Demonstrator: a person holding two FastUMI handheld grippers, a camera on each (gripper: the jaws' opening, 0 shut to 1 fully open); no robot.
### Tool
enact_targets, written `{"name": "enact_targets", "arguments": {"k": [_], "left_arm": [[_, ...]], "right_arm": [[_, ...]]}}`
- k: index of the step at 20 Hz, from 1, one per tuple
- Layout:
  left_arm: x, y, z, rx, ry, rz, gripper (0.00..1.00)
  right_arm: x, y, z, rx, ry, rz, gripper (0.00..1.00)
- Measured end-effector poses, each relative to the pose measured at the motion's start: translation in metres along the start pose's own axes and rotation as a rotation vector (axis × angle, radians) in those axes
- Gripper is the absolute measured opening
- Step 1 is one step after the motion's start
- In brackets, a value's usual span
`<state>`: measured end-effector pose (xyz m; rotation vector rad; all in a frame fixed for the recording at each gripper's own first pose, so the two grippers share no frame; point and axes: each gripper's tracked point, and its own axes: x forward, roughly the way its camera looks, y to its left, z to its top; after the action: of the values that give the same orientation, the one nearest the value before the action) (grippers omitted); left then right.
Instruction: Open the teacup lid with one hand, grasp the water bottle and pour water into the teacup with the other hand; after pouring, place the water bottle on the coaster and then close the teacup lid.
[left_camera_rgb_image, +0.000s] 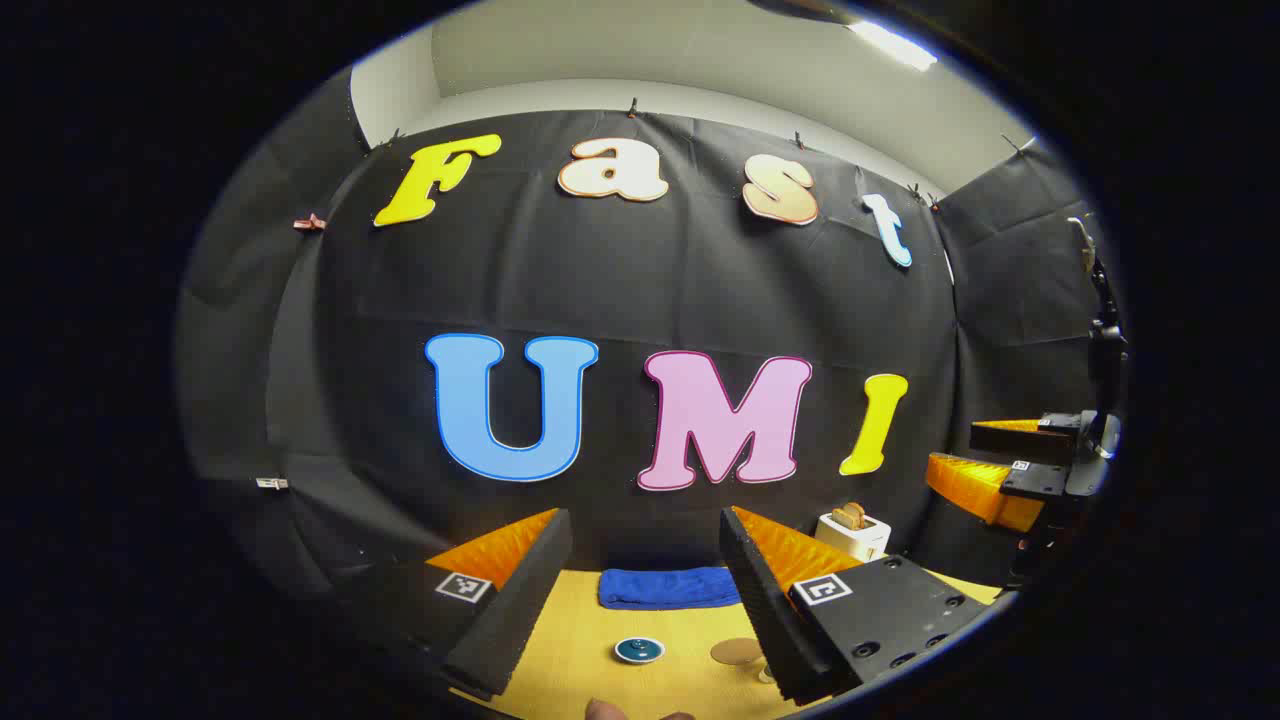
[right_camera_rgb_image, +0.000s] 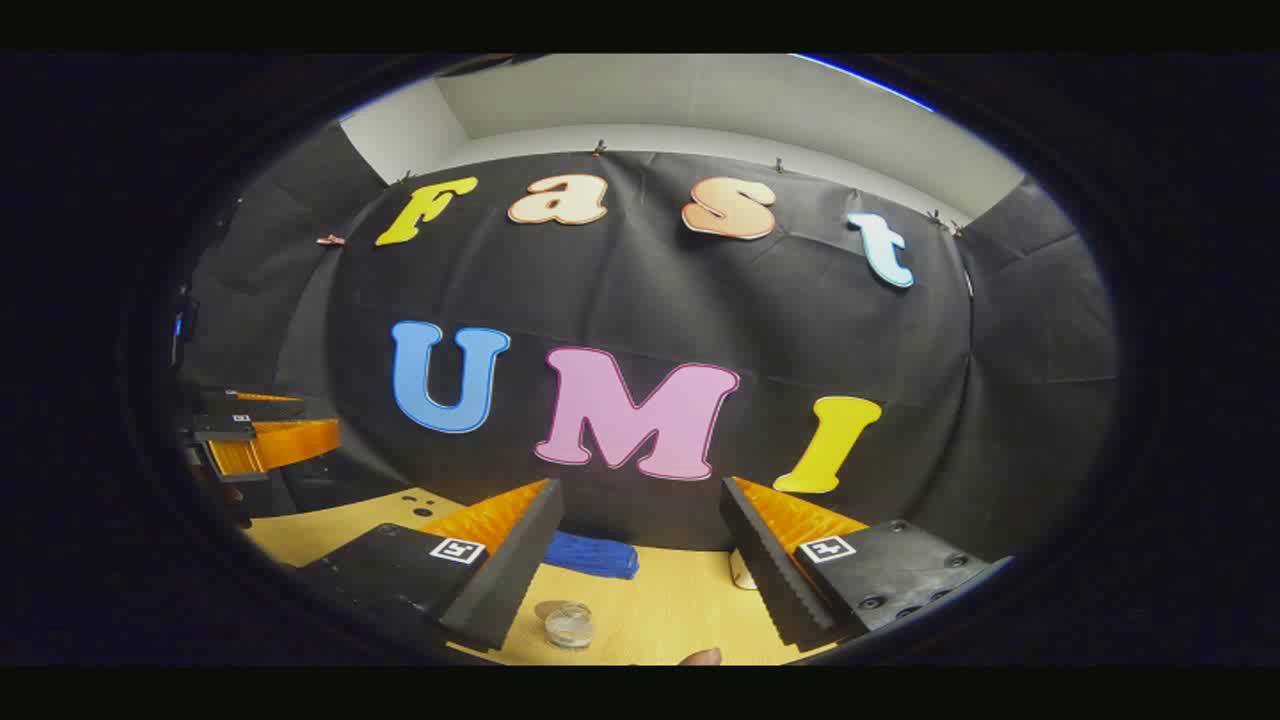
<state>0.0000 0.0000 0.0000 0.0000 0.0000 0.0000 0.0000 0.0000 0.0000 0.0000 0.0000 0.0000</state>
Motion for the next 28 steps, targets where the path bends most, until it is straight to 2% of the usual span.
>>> {"name": "enact_targets", "arguments": {"k": [7,20,22,23,24,28], "left_arm": [[0.004,-0.003,0.002,0.010,-0.010,-0.012,0.94],[0.027,-0.006,-0.012,0.020,0.019,-0.032,0.94],[0.034,-0.007,-0.024,0.021,0.039,-0.049,0.94],[0.038,-0.011,-0.033,0.021,0.050,-0.066,0.94],[0.043,-0.012,-0.043,0.024,0.065,-0.082,0.94],[0.065,-0.016,-0.101,0.058,0.128,-0.127,0.93]], "right_arm": [[0.004,0.001,0.006,0.001,-0.024,0.003,0.96],[0.018,-0.002,-0.006,0.010,-0.008,-0.003,0.98],[0.021,0.000,-0.012,0.016,-0.005,0.002,0.96],[0.023,0.003,-0.014,0.018,-0.001,0.005,0.99],[0.024,0.005,-0.019,0.023,0.005,0.009,0.98],[0.024,0.009,-0.042,0.048,0.037,0.010,0.98]]}}
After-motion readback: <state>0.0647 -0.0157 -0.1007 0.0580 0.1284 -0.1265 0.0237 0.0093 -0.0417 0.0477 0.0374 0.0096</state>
